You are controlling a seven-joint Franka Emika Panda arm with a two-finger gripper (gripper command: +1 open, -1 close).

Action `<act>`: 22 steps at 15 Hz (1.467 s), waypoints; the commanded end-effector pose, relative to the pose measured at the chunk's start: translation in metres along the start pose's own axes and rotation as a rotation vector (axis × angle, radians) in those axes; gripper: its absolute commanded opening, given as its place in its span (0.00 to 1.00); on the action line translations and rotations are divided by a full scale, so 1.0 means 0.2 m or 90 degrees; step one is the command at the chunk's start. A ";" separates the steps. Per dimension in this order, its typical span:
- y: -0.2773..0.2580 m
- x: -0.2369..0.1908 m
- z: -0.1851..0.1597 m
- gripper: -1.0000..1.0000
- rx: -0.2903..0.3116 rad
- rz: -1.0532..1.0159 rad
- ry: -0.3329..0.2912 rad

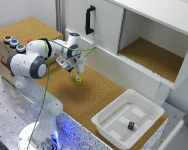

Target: Push the yellow block towards the right

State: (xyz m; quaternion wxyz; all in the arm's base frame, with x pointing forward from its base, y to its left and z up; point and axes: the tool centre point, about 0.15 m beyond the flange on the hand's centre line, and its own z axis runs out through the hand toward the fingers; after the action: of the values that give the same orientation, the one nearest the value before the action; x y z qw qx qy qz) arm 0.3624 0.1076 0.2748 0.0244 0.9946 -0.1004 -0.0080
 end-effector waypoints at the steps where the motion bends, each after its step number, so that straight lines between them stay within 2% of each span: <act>1: -0.02 0.00 -0.03 1.00 -0.032 0.009 -0.013; 2: -0.02 0.00 -0.03 1.00 -0.032 0.009 -0.013; 3: 0.00 0.00 0.00 1.00 0.000 0.000 0.000; 4: 0.01 0.00 0.03 1.00 0.006 0.025 0.003; 9: 0.06 0.06 0.13 1.00 -0.002 0.110 0.030; 13: -0.13 0.03 0.02 1.00 0.021 0.051 0.054; 15: -0.22 -0.01 -0.03 1.00 0.015 0.015 0.065; 16: -0.25 -0.02 -0.02 0.00 0.009 0.005 0.065; 18: -0.29 -0.01 0.06 0.00 0.001 -0.012 0.054; 22: -0.31 0.07 0.17 0.00 -0.001 -0.016 0.063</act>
State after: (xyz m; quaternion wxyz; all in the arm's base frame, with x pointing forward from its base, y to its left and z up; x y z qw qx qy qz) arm 0.3676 0.1514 0.2691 0.0219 0.9949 -0.0912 0.0374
